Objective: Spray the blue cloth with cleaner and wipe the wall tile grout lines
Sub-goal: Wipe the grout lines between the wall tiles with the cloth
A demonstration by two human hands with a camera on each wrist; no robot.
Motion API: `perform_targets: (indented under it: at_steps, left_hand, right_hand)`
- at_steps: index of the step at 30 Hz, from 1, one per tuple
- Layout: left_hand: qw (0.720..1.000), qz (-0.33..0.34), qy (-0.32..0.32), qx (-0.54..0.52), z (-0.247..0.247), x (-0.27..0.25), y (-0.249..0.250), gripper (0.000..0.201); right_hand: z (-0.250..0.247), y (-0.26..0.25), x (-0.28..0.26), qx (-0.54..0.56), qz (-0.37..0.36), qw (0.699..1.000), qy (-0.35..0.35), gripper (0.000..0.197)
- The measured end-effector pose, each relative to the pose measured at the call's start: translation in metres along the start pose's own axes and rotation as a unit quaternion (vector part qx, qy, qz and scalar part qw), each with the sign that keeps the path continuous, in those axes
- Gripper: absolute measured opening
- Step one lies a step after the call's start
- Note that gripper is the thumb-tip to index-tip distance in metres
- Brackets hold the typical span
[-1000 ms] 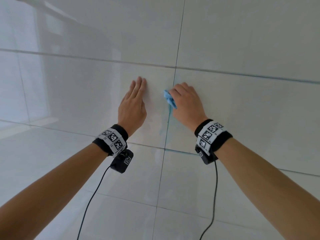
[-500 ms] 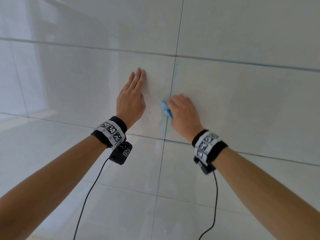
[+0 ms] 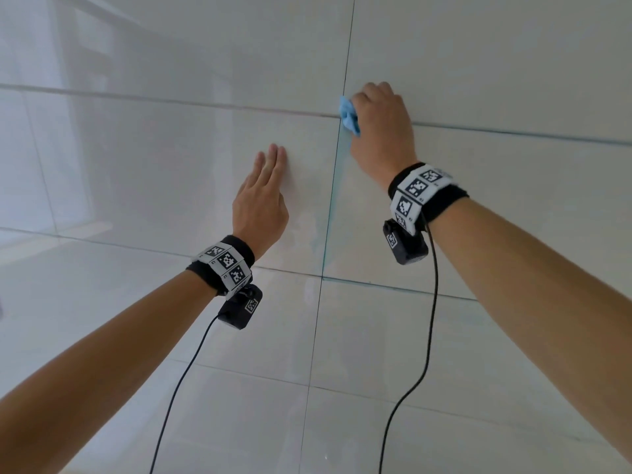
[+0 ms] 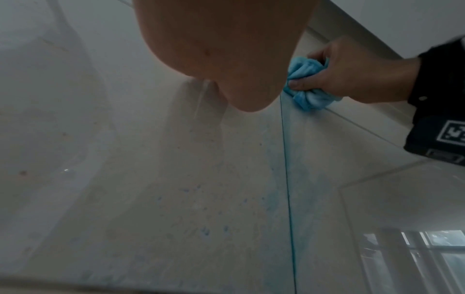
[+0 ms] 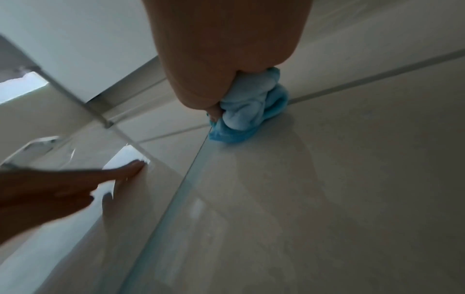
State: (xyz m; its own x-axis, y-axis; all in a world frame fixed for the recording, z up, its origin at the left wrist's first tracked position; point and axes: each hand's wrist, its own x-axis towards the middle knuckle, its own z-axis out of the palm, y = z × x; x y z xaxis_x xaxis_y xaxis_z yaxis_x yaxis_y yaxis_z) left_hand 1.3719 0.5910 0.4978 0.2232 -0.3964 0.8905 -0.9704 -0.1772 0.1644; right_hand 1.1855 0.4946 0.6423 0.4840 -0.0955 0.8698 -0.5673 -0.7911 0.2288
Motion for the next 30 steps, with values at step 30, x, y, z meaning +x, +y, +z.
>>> perform_targets:
  at_steps: [30]
  left_hand:
    - [0.999, 0.040, 0.015, -0.011, 0.008, -0.004, -0.017, 0.078]
  right_hand:
    - [0.079, -0.027, -0.090, 0.073, -0.117, 0.989, 0.056, 0.024]
